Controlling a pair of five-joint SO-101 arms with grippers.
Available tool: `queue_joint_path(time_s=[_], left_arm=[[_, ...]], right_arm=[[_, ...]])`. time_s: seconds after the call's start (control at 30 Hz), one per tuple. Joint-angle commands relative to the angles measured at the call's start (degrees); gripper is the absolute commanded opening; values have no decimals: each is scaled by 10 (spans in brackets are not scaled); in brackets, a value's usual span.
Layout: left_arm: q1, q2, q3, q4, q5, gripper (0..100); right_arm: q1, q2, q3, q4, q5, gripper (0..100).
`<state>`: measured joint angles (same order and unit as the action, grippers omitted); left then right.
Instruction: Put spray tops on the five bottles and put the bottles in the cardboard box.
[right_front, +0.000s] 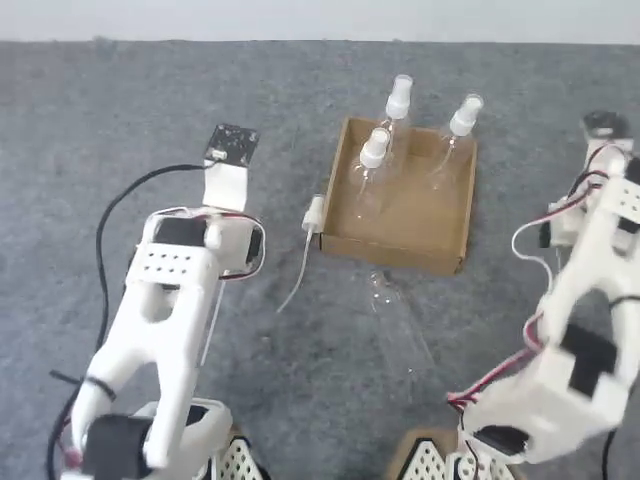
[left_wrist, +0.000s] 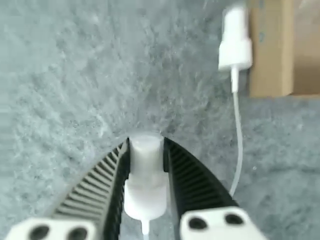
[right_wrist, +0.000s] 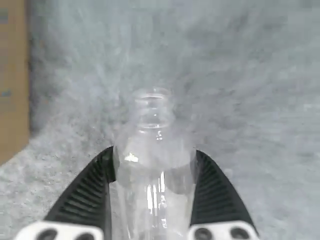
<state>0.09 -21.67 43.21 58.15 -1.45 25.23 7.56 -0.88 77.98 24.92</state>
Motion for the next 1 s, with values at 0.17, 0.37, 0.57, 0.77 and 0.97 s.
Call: queue_joint_path(time_s=[0.17, 0.37, 0.57, 0.77, 0.97], left_arm=[[-2, -237, -11, 33, 3, 12], [-2, -348, -70, 93, 2, 12], [-2, -385, -219, 171, 5, 12], [-2, -389, -327, 181, 46, 12], [-2, -389, -359, 145, 123, 12]], right_arm=[[-85, -382, 198, -53, 8, 6], [-265, -542, 266, -50, -55, 6], [-488, -555, 295, -77, -117, 6], [-650, -555, 370, -179, -158, 6], [-712, -561, 483, -324, -165, 6]])
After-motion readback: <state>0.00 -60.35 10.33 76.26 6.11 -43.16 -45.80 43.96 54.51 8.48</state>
